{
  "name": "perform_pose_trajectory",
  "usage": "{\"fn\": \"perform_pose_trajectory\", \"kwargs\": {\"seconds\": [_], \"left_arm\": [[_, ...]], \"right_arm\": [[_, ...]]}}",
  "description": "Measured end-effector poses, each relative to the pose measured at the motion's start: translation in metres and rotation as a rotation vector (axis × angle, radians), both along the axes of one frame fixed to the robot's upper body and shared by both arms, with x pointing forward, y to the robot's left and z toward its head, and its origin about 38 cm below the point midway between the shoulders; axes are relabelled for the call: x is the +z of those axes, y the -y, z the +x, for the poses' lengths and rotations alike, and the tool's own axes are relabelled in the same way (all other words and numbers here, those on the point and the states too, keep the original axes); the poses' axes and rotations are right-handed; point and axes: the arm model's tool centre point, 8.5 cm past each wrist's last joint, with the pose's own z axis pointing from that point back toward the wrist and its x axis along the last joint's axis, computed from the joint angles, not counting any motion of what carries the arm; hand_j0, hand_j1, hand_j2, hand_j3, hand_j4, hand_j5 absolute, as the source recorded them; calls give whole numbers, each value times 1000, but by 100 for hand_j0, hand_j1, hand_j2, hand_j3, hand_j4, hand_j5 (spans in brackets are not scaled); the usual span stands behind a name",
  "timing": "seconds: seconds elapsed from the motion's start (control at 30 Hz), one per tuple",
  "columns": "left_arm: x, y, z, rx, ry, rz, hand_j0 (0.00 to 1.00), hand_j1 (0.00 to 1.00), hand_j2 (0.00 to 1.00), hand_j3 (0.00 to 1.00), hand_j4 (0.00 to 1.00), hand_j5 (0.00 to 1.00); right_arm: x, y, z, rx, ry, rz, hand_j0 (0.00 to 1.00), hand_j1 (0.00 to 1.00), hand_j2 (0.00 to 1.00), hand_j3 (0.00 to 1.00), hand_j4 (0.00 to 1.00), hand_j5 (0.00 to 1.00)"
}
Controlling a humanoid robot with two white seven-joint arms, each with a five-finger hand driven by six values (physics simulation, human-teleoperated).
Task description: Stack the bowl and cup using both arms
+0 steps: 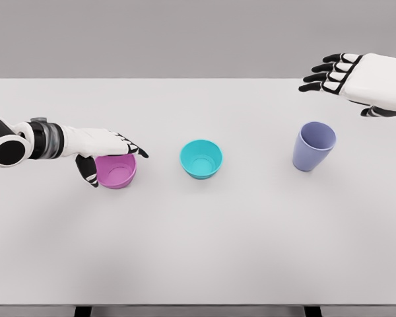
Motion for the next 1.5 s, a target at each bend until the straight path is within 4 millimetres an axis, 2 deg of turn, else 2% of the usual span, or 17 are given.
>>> {"fn": "perform_pose_trajectory", "kwargs": {"seconds": [0.93,1.23,1.5], "left_arm": [[-12,0,2,13,-22,3,100,100,100,100,100,100],[-12,-1,2,11,-15,9,95,95,95,95,95,95],[-10,0,2,9,-10,9,95,95,95,95,95,95]], "right_arm": [[0,1,0,-3,0,-1,100,100,100,100,100,100],[0,1,0,-3,0,-1,100,100,100,100,100,100],[0,1,0,-3,0,-2,100,100,100,100,100,100]]}}
